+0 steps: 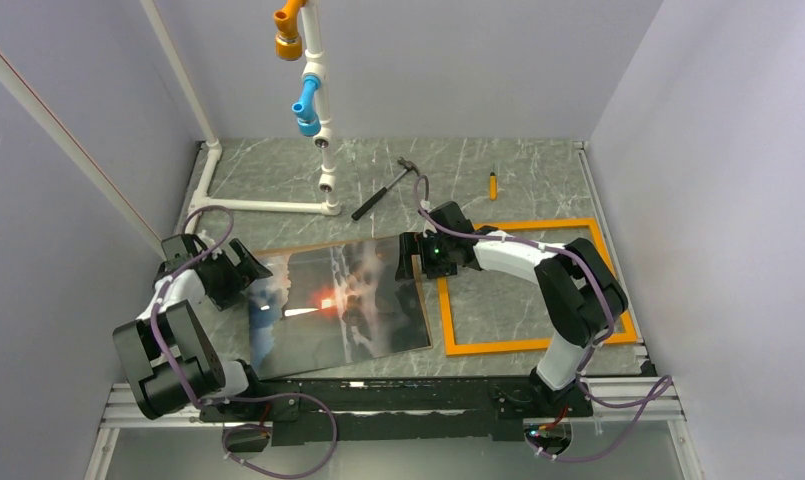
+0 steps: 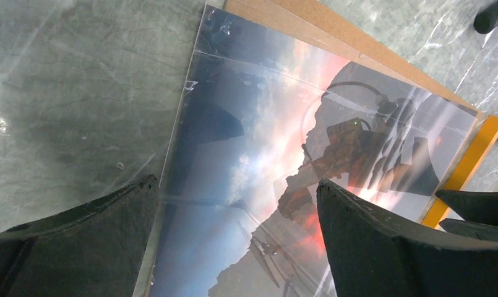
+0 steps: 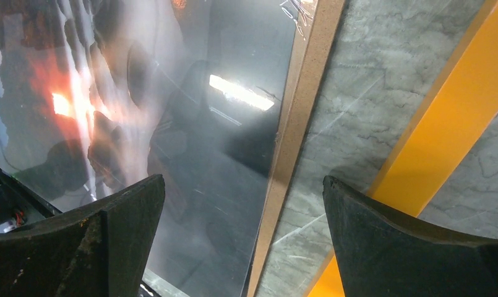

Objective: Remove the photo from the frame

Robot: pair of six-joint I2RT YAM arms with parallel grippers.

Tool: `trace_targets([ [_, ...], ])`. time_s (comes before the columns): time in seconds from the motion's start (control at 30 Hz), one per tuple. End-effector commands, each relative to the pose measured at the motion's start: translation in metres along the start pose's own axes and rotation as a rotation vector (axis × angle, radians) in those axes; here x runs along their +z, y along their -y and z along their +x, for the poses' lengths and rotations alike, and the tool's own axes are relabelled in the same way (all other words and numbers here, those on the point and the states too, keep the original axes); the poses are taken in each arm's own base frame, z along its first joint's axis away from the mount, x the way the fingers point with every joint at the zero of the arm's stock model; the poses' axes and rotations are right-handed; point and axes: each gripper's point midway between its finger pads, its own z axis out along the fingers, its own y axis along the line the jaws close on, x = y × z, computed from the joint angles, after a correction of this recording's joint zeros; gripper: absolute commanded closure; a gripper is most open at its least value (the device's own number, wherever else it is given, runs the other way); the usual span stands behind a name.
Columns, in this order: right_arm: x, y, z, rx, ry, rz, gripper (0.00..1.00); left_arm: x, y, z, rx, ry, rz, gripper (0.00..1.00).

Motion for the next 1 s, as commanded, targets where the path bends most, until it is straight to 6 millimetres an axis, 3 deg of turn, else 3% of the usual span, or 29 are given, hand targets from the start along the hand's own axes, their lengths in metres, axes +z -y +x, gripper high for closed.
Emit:
trace_targets([
  [0.0, 0.006, 0.011, -0.004, 0.018, 0.014, 0.061, 0.0, 0.002, 0.01, 0.004, -0.025, 0.0, 0.041, 0.01],
  [0.17, 0.012, 0.015, 0.001, 0.004, 0.003, 0.099, 0.0, 0.0, 0.01, 0.003, -0.06, 0.016, 0.014, 0.01],
  [0.53, 0.02, -0.023, 0.012, 0.063, -0.038, -0.1, 0.0, -0.007, 0.037, -0.002, -0.085, 0.035, 0.112, 0.01],
  [0.63, 0.02, -0.025, 0.011, 0.069, -0.038, -0.107, 0.0, -0.007, 0.043, -0.001, -0.078, 0.024, 0.125, 0.01],
  [0.77, 0.015, -0.013, 0.009, 0.048, -0.021, -0.028, 0.0, -0.013, 0.035, -0.01, -0.051, 0.062, 0.053, 0.01],
  [0.97, 0.007, 0.011, 0.001, 0.014, 0.01, 0.115, 0.0, -0.021, 0.003, -0.035, -0.059, 0.102, -0.192, 0.01],
])
